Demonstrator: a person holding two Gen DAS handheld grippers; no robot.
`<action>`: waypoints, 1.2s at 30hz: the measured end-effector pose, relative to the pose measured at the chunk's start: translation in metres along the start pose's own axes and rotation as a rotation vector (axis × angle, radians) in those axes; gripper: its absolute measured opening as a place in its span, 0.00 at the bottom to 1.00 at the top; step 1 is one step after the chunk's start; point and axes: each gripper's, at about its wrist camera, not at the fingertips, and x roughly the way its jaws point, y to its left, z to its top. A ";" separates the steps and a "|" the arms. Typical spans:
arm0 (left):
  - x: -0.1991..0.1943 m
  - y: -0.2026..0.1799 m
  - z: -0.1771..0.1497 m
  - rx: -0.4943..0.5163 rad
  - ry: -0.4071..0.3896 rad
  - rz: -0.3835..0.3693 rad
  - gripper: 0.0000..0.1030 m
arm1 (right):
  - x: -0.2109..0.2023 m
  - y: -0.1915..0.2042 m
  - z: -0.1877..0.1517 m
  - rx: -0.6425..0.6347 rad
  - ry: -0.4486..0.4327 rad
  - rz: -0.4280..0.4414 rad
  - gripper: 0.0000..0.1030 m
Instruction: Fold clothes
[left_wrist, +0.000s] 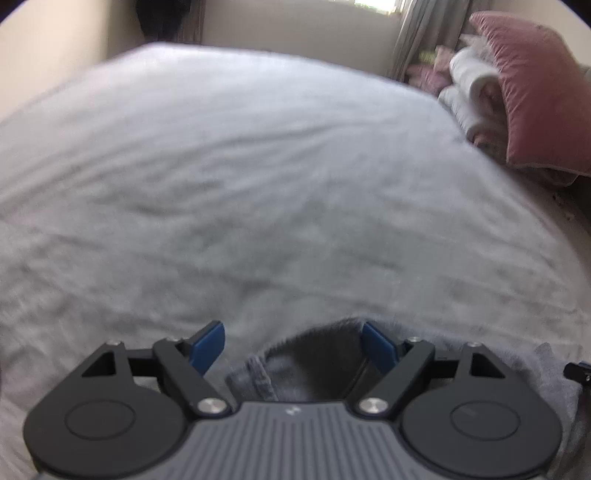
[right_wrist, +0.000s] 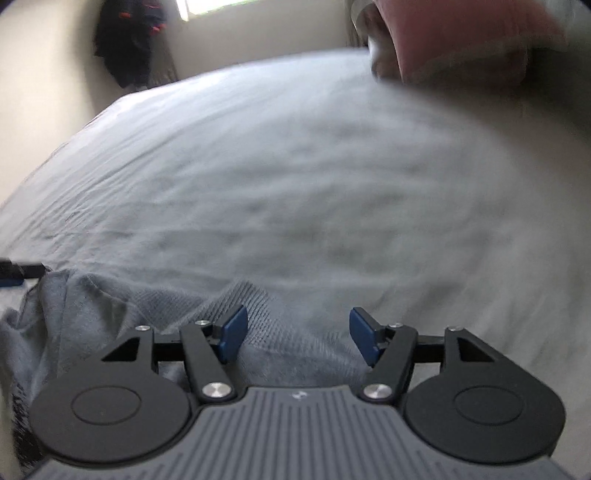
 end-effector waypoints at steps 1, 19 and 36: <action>0.001 0.000 -0.003 -0.002 0.009 -0.010 0.66 | 0.003 -0.004 -0.003 0.033 0.013 0.021 0.57; -0.147 -0.005 -0.057 0.019 -0.255 -0.259 0.08 | -0.116 0.025 -0.028 -0.014 -0.176 0.114 0.10; -0.213 -0.015 -0.181 0.218 -0.132 -0.460 0.07 | -0.188 0.033 -0.108 -0.207 -0.084 0.040 0.09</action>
